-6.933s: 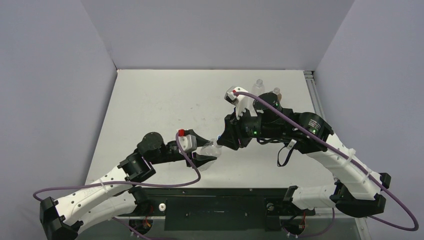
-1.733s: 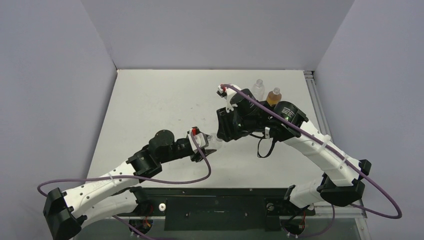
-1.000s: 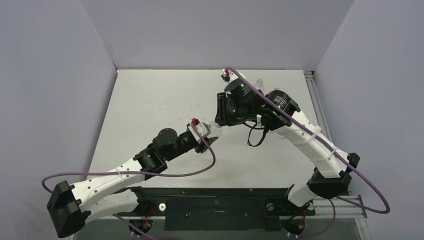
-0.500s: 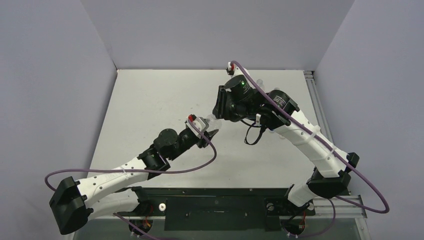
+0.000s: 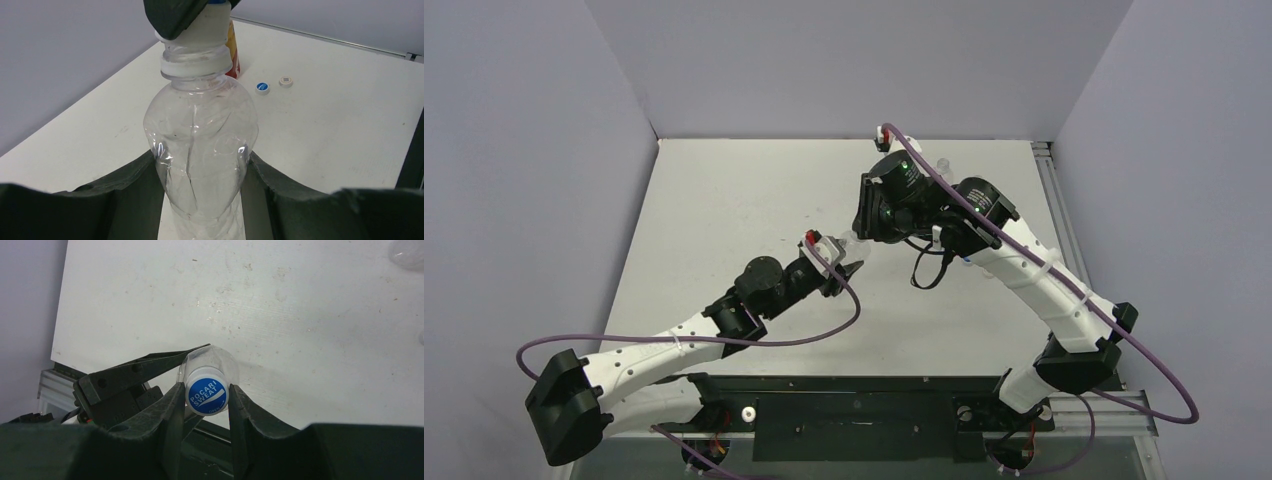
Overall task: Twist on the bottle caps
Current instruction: Screw the bottle cap onto the plastic bottle.
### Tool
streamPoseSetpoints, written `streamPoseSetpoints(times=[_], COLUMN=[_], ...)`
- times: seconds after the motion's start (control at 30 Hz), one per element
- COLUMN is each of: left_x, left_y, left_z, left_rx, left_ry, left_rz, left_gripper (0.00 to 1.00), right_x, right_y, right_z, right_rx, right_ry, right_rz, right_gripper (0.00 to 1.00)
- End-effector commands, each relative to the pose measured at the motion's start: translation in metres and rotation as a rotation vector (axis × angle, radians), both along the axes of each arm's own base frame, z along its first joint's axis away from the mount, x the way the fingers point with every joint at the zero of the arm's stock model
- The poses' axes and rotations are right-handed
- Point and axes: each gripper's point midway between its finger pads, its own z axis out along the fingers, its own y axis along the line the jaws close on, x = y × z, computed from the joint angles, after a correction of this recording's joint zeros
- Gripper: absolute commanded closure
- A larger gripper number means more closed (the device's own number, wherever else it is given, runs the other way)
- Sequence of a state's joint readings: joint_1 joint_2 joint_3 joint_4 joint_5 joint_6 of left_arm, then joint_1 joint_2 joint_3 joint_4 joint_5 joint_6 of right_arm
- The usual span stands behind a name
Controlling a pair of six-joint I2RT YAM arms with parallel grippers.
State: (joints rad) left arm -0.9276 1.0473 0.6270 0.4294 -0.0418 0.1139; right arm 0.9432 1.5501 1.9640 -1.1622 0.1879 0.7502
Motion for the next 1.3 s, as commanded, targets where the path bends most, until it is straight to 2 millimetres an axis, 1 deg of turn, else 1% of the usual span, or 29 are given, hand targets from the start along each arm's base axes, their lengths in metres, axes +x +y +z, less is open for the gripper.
streamPoseSetpoints(times=[0.0, 0.07, 0.2, 0.3, 0.4, 0.47, 0.53, 0.57, 0.6, 0.67, 0.7, 0.73, 0.77, 0.8, 0.93, 1.03, 1.07, 1.13, 1.17, 1.2, 1.23, 1.27], left_x=[-0.027, -0.025, -0.022, -0.021, -0.022, -0.022, -0.022, -0.022, -0.022, -0.021, -0.021, -0.021, -0.021, -0.019, -0.017, -0.017, -0.017, -0.019, -0.019, -0.02, -0.021, -0.023], left_y=[-0.015, -0.014, -0.013, -0.015, -0.014, -0.014, -0.014, -0.014, -0.013, -0.013, -0.012, -0.012, -0.012, -0.012, -0.012, -0.013, -0.013, -0.015, -0.015, -0.015, -0.015, -0.015], left_z=[0.073, 0.077, 0.078, 0.076, 0.072, 0.07, 0.069, 0.068, 0.067, 0.063, 0.06, 0.059, 0.057, 0.056, 0.052, 0.05, 0.049, 0.048, 0.048, 0.046, 0.046, 0.044], left_rx=[-0.128, -0.129, -0.147, -0.158, -0.16, -0.159, -0.163, -0.167, -0.167, -0.167, -0.167, -0.167, -0.17, -0.17, -0.179, -0.188, -0.192, -0.192, -0.19, -0.196, -0.197, -0.194], left_ry=[-0.215, -0.22, -0.214, -0.2, -0.189, -0.18, -0.172, -0.166, -0.161, -0.148, -0.141, -0.137, -0.128, -0.123, -0.09, -0.069, -0.055, -0.042, -0.041, -0.016, -0.01, 0.004], left_rz=[-0.162, -0.147, -0.128, -0.128, -0.128, -0.128, -0.125, -0.124, -0.123, -0.118, -0.115, -0.113, -0.112, -0.109, -0.112, -0.123, -0.14, -0.167, -0.173, -0.19, -0.202, -0.225], left_gripper=[0.89, 0.88, 0.88, 0.89, 0.89, 0.88, 0.89, 0.89, 0.88, 0.88, 0.88, 0.88, 0.89, 0.88, 0.88, 0.88, 0.88, 0.88, 0.88, 0.88, 0.88, 0.88], right_x=[-0.034, -0.034, -0.033, -0.033, -0.032, -0.031, -0.03, -0.029, -0.028, -0.026, -0.025, -0.024, -0.024, -0.023, -0.023, -0.024, -0.026, -0.026, -0.026, -0.028, -0.029, -0.033], right_y=[0.028, 0.027, 0.03, 0.031, 0.029, 0.027, 0.024, 0.023, 0.022, 0.018, 0.016, 0.015, 0.012, 0.011, 0.001, -0.005, -0.01, -0.015, -0.017, -0.022, -0.024, -0.027], right_z=[-0.013, -0.013, -0.015, -0.014, -0.012, -0.009, -0.006, -0.004, -0.001, 0.005, 0.009, 0.013, 0.018, 0.021, 0.039, 0.047, 0.048, 0.057, 0.054, 0.066, 0.062, 0.075], right_rx=[0.013, 0.013, 0.026, 0.029, 0.029, 0.032, 0.035, 0.037, 0.041, 0.053, 0.061, 0.067, 0.075, 0.081, 0.115, 0.126, 0.129, 0.147, 0.13, 0.158, 0.14, 0.178], right_ry=[0.119, 0.12, 0.124, 0.125, 0.122, 0.116, 0.108, 0.102, 0.095, 0.078, 0.068, 0.058, 0.045, 0.034, -0.023, -0.065, -0.079, -0.134, -0.151, -0.196, -0.213, -0.255], right_rz=[0.167, 0.167, 0.158, 0.159, 0.157, 0.151, 0.144, 0.139, 0.137, 0.128, 0.123, 0.12, 0.114, 0.113, 0.1, 0.104, 0.103, 0.112, 0.124, 0.126, 0.146, 0.163], right_gripper=[0.9, 0.9, 0.88, 0.82, 0.79, 0.75, 0.69, 0.64, 0.62, 0.52, 0.49, 0.43, 0.41, 0.35, 0.24, 0.21, 0.21, 0.2, 0.2, 0.2, 0.2, 0.2])
